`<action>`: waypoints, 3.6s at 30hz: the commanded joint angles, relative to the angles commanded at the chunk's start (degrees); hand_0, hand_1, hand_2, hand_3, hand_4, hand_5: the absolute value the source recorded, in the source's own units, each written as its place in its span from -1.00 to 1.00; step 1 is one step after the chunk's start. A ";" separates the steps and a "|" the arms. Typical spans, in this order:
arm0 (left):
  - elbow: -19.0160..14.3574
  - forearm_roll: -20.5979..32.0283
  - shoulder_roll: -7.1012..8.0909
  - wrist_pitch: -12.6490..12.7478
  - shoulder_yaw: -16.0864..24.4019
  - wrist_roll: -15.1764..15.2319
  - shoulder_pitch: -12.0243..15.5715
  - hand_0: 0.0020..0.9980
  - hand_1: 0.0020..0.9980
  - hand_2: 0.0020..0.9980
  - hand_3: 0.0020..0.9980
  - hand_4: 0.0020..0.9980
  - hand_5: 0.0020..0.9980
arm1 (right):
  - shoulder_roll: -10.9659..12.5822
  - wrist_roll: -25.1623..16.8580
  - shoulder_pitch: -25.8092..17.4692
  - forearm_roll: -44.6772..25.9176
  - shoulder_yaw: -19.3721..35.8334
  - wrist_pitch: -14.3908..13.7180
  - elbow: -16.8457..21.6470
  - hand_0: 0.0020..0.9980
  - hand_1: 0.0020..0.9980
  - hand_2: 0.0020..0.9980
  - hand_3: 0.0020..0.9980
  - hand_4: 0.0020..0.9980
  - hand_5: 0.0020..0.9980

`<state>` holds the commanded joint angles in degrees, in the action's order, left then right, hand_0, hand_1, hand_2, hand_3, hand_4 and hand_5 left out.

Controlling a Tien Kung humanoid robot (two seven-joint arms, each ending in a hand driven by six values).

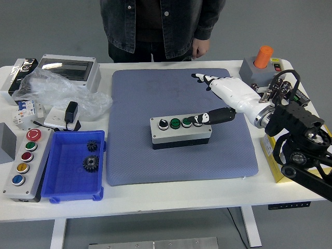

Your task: Pick up the button,place it on the desk,press the button,press the button

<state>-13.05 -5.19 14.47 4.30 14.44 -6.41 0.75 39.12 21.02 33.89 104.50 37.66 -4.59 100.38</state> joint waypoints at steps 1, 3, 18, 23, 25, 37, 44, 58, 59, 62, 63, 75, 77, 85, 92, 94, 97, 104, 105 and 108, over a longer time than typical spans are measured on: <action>-0.01 -0.05 0.03 0.01 0.07 0.01 -0.02 0.39 0.47 0.34 0.34 0.35 -0.13 | 0.44 0.89 -0.88 0.90 1.00 0.46 0.80 0.33 0.34 0.42 0.77 0.77 0.01; -0.02 -0.15 0.07 0.03 0.19 0.02 -0.09 0.39 0.47 0.34 0.34 0.35 -0.13 | 1.00 2.44 -1.65 2.45 1.52 1.49 1.55 0.33 0.34 0.42 0.77 0.77 0.01; -0.02 -0.06 0.10 -0.01 0.21 0.01 -0.21 0.39 0.47 0.34 0.34 0.34 -0.12 | 3.67 9.55 -1.85 -1.51 -0.69 11.36 1.55 -0.21 -0.09 -0.33 0.65 -0.12 -0.71; 0.00 -0.01 0.09 -0.02 0.17 -0.01 -0.20 0.39 0.47 0.34 0.34 0.34 -0.12 | 3.30 9.88 -0.65 -2.76 -2.84 12.24 1.55 -0.19 -0.21 -0.44 0.70 -0.15 -0.98; 0.00 0.01 0.07 -0.03 0.13 -0.01 -0.20 0.39 0.47 0.34 0.34 0.34 -0.11 | 2.87 9.90 0.06 -2.98 -3.91 12.30 1.55 -0.21 -0.24 -0.48 0.78 -0.14 -1.00; 0.05 0.33 0.00 -0.07 -0.32 -0.05 -0.16 0.39 0.47 0.34 0.33 0.34 -0.10 | -0.34 9.96 3.75 -4.02 -9.18 12.19 1.55 -0.24 -0.30 -0.49 0.78 -0.15 -1.00; 0.06 0.45 0.01 -0.07 -0.52 -0.06 -0.09 0.39 0.47 0.34 0.33 0.34 -0.10 | -1.72 9.84 5.03 -4.55 -10.91 11.92 0.70 -0.27 -0.31 -0.49 0.79 -0.16 -1.00; 0.00 0.24 0.06 -0.03 -0.37 -0.01 -0.26 0.39 0.47 0.34 0.34 0.34 -0.10 | -3.33 9.18 6.46 -5.02 -11.68 11.06 -4.25 -0.28 -0.33 -0.50 0.79 -0.15 -1.00; 0.00 0.25 0.08 -0.03 -0.38 -0.01 -0.26 0.39 0.47 0.34 0.34 0.34 -0.10 | -3.34 9.14 6.49 -5.03 -11.80 11.03 -4.38 -0.28 -0.33 -0.50 0.79 -0.15 -1.00; 0.01 0.19 0.12 -0.02 -0.26 0.00 -0.28 0.39 0.47 0.34 0.33 0.34 -0.10 | -3.38 8.99 6.61 -5.10 -12.27 10.90 -4.84 -0.31 -0.34 -0.50 0.79 -0.16 -1.00; 0.00 0.14 0.12 -0.02 -0.21 0.00 -0.29 0.39 0.47 0.34 0.33 0.34 -0.10 | -3.42 8.97 6.63 -5.04 -12.41 10.88 -5.01 -0.31 -0.34 -0.50 0.79 -0.16 -1.00; -0.03 -0.10 0.09 0.06 0.11 0.10 -0.26 0.39 0.47 0.34 0.34 0.34 -0.10 | -3.79 9.02 6.70 -4.71 -14.09 10.89 -5.31 -0.32 -0.35 -0.50 0.77 -0.16 -1.00; -0.03 -0.11 0.09 0.07 0.10 0.10 -0.23 0.39 0.47 0.34 0.34 0.34 -0.10 | -3.84 9.09 6.70 -4.63 -14.50 11.01 -5.17 -0.32 -0.35 -0.50 0.77 -0.16 -1.00; -0.05 -0.26 0.05 0.11 0.24 0.15 -0.24 0.39 0.47 0.34 0.34 0.34 -0.10 | -3.77 9.18 6.78 -4.50 -15.25 11.34 -4.46 -0.33 -0.35 -0.51 0.73 -0.16 -1.00; -0.07 -0.38 0.04 0.14 0.34 0.16 -0.11 0.39 0.47 0.34 0.34 0.34 -0.10 | -3.98 9.27 6.86 -4.69 -16.62 11.78 -4.76 -0.33 -0.35 -0.51 0.72 -0.16 -1.00; -0.08 -0.43 0.05 0.15 0.37 0.17 -0.10 0.39 0.47 0.34 0.34 0.34 -0.10 | -4.02 9.25 6.87 -4.66 -16.73 11.73 -4.88 -0.33 -0.35 -0.51 0.72 -0.16 -1.00; -0.10 -0.51 0.06 0.20 0.43 0.21 -0.11 0.39 0.48 0.34 0.34 0.34 -0.10 | -3.79 8.83 6.74 -4.46 -15.98 11.16 -4.67 -0.34 -0.35 -0.51 0.69 -0.16 -1.00; -0.08 -0.26 0.04 0.15 0.01 0.16 -0.04 0.39 0.48 0.34 0.34 0.34 -0.10 | -2.51 6.81 6.50 -4.71 -10.99 8.44 -3.22 -0.34 -0.35 -0.51 0.68 -0.16 -1.00; -0.08 -0.26 0.04 0.15 0.00 0.16 -0.06 0.39 0.48 0.34 0.34 0.34 -0.10 | -2.31 6.56 6.35 -4.82 -10.18 8.17 -3.03 -0.34 -0.35 -0.51 0.68 -0.16 -1.00; -0.09 -0.22 0.04 0.14 -0.09 0.17 -0.10 0.39 0.48 0.34 0.34 0.34 -0.10 | -1.75 5.85 5.66 -5.32 -7.71 7.72 -2.44 -0.34 -0.35 -0.51 0.68 -0.16 -1.00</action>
<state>-13.14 -5.41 14.51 4.44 14.35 -6.24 0.65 37.38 26.87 39.55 99.18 29.95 3.14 97.93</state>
